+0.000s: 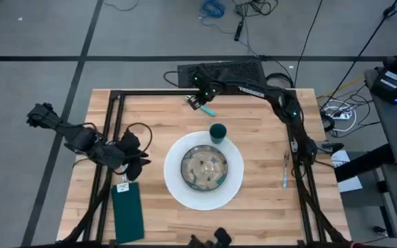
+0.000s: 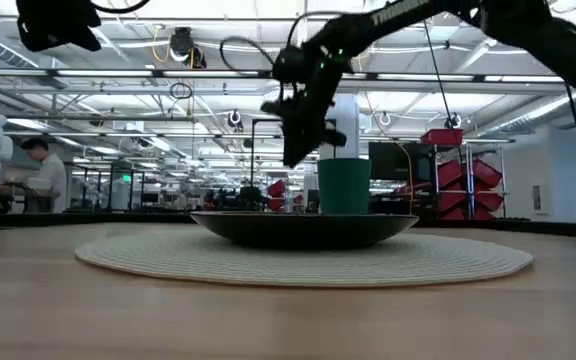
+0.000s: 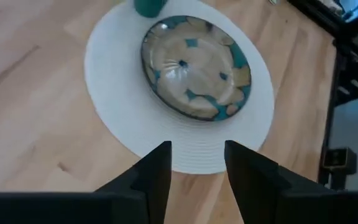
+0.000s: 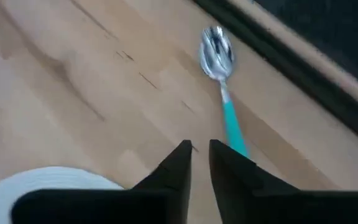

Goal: Set table place
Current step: Put the blue spoon on the right side of the white table mat

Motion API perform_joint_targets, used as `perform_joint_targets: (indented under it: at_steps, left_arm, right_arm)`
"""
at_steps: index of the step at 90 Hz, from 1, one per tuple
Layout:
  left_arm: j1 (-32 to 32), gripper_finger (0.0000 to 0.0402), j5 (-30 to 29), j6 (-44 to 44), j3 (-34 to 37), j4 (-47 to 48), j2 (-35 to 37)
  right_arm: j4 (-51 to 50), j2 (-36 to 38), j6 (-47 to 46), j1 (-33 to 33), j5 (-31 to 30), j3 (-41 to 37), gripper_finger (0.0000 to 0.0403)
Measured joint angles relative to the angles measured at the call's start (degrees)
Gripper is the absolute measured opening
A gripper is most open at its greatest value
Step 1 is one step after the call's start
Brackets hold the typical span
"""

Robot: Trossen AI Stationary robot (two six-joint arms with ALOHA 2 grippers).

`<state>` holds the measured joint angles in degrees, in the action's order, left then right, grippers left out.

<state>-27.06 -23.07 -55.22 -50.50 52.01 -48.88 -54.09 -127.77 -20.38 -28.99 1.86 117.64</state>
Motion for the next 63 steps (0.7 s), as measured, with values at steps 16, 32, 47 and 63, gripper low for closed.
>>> perform_joint_targets:
  at_steps: [16,32,47,63]
  left_arm:
    - [2.5,0.0134,0.0,0.0,0.0,4.9,0.0]
    - [5.4,0.0134,0.1,0.0,0.0,9.1,-0.2]
    - [7.9,0.0134,0.1,0.0,0.0,9.1,-0.2]
    - [9.7,0.0134,0.1,0.0,0.0,9.0,-0.2]
  right_arm:
    - [0.3,-3.9,2.3,-0.6,-0.1,0.0,0.0134]
    - [2.1,-6.6,6.4,-0.6,-0.3,0.0,0.0187]
    - [3.6,-7.7,9.6,-0.5,-3.5,0.0,0.0199]
    - [3.6,-8.1,10.5,-0.7,-4.6,0.0,0.0181]
